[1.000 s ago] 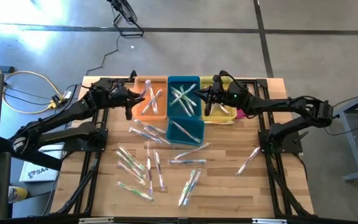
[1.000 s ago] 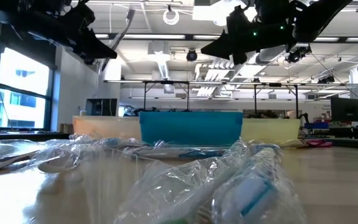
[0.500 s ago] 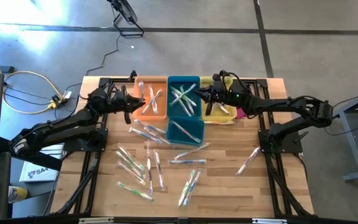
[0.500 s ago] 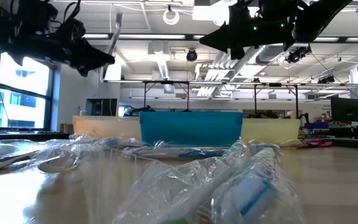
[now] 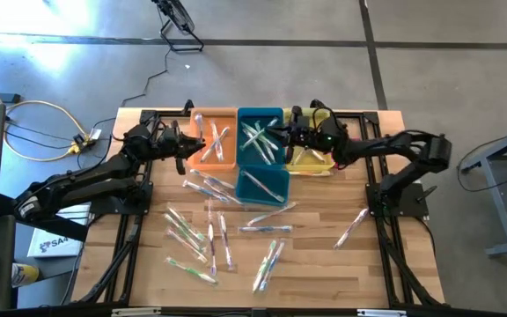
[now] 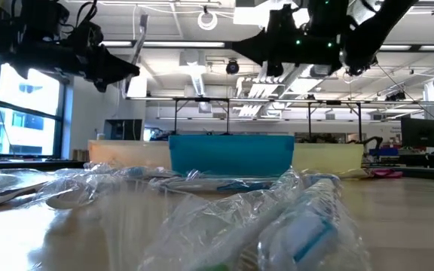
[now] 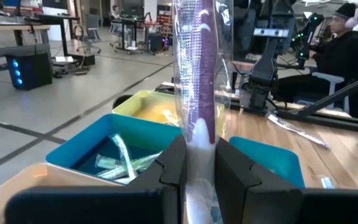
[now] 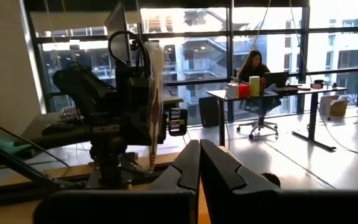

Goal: Pick & Place Toothbrushes
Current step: Put the violet toothbrush into the yellow bin

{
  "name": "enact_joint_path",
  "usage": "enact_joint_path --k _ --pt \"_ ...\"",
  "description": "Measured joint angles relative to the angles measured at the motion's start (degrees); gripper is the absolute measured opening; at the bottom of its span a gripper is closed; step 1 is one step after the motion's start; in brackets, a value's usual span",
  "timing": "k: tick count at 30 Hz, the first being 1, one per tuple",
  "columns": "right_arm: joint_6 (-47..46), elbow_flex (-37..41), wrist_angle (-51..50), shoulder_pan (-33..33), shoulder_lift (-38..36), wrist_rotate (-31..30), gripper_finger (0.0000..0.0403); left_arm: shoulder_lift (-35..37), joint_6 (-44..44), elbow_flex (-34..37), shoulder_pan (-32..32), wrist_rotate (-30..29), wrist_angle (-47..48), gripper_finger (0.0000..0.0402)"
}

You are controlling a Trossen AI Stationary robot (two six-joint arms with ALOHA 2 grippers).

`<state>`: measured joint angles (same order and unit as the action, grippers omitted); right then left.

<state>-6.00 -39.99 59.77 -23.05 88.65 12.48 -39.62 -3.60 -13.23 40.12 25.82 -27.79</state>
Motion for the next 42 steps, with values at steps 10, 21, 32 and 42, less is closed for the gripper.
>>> enact_joint_path --k 10,21,32,42 --pt "0.15 -8.39 0.89 0.21 9.64 6.28 0.0004 0.00 -1.59 0.00 -0.02 0.04 0.08 0.0047" --pt "-0.20 -10.47 1.05 0.69 11.00 7.40 0.0004 0.00 -2.93 0.00 -0.42 0.32 0.77 0.0047" --pt "6.12 -10.47 1.67 4.33 11.00 5.26 0.0004 -0.01 -1.93 0.00 -8.68 -6.23 -2.49 0.0047" --pt "4.18 -12.54 0.37 5.03 11.00 5.65 0.0004 -2.12 0.76 0.00 -11.37 -8.90 -2.25 0.0047"
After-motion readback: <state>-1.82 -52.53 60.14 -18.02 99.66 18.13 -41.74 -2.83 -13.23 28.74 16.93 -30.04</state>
